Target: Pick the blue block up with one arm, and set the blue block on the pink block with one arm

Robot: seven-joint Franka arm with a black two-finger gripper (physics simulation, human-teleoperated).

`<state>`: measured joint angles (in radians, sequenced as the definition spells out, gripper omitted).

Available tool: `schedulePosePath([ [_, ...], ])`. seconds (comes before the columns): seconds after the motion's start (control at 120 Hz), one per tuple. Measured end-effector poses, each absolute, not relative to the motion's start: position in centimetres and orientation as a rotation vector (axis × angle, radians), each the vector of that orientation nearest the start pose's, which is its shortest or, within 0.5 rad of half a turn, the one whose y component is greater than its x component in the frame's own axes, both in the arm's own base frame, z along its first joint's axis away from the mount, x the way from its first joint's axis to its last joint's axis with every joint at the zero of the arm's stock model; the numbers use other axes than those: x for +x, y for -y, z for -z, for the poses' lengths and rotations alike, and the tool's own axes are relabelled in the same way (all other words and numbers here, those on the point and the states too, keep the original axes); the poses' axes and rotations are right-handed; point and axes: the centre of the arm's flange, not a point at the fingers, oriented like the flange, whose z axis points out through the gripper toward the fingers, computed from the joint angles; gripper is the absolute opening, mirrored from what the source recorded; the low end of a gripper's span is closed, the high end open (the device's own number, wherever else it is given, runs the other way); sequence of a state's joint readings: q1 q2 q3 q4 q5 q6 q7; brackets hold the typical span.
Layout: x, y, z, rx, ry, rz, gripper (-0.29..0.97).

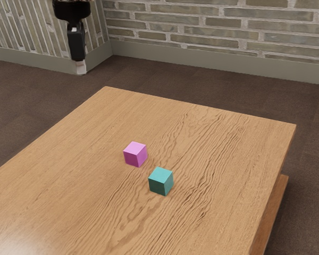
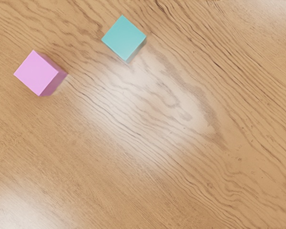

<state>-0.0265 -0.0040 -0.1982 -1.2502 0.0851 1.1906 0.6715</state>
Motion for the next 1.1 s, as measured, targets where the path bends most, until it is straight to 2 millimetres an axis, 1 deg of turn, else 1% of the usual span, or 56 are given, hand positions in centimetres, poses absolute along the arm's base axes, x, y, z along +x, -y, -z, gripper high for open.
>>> schedulePosePath([
  [0.092,49.4,12.7,-72.5,-2.767,-1.35,-0.156,0.68],
  [0.142,48.9,13.5,-72.0,-2.76,-1.366,-0.18,0.68],
  [0.175,47.8,13.6,-71.7,-2.757,-1.365,-0.201,0.68],
  [0.208,45.8,13.1,-72.0,-2.761,-1.344,-0.208,0.68],
  [0.233,44.0,11.5,-72.4,-2.778,-1.291,-0.207,0.68],
  [0.267,42.3,9.4,-72.5,-2.807,-1.215,-0.215,0.68],
  [0.3,41.5,8.5,-71.7,-2.821,-1.191,-0.238,0.68],
  [0.325,41.5,8.2,-70.7,-2.828,-1.195,-0.257,0.68],
  [0.342,41.6,8.0,-69.7,-2.834,-1.207,-0.277,0.68],
  [0.392,42.3,8.0,-65.7,-2.838,-1.273,-0.336,0.68],
  [0.425,42.9,8.5,-62.9,-2.826,-1.343,-0.358,0.68],
  [0.45,43.4,8.9,-61.4,-2.813,-1.395,-0.358,0.68],
  [0.475,43.8,9.1,-60.4,-2.804,-1.439,-0.347,0.68],
  [0.55,44.5,11.9,-59.0,-2.703,-1.605,-0.303,0.68],
  [0.642,47.2,13.5,-55.6,-2.633,-1.759,-0.316,0.68],
  [0.692,48.5,14.4,-54.6,-2.593,-1.83,-0.293,0.68],
  [0.783,50.5,15.9,-52.4,-2.52,-1.953,-0.247,0.68],
  [0.825,51.3,16.3,-51.5,-2.483,-2.003,-0.21,0.68],
  [0.908,53.2,17.2,-49.1,-2.417,-2.104,-0.168,0.68],
  [0.95,54.1,17.4,-48.3,-2.387,-2.144,-0.142,0.68],
  [1.008,55.4,17.0,-47.0,-2.364,-2.18,-0.125,0.68],
  [1.1,57.1,15.9,-44.0,-2.347,-2.231,-0.13,0.68],
])
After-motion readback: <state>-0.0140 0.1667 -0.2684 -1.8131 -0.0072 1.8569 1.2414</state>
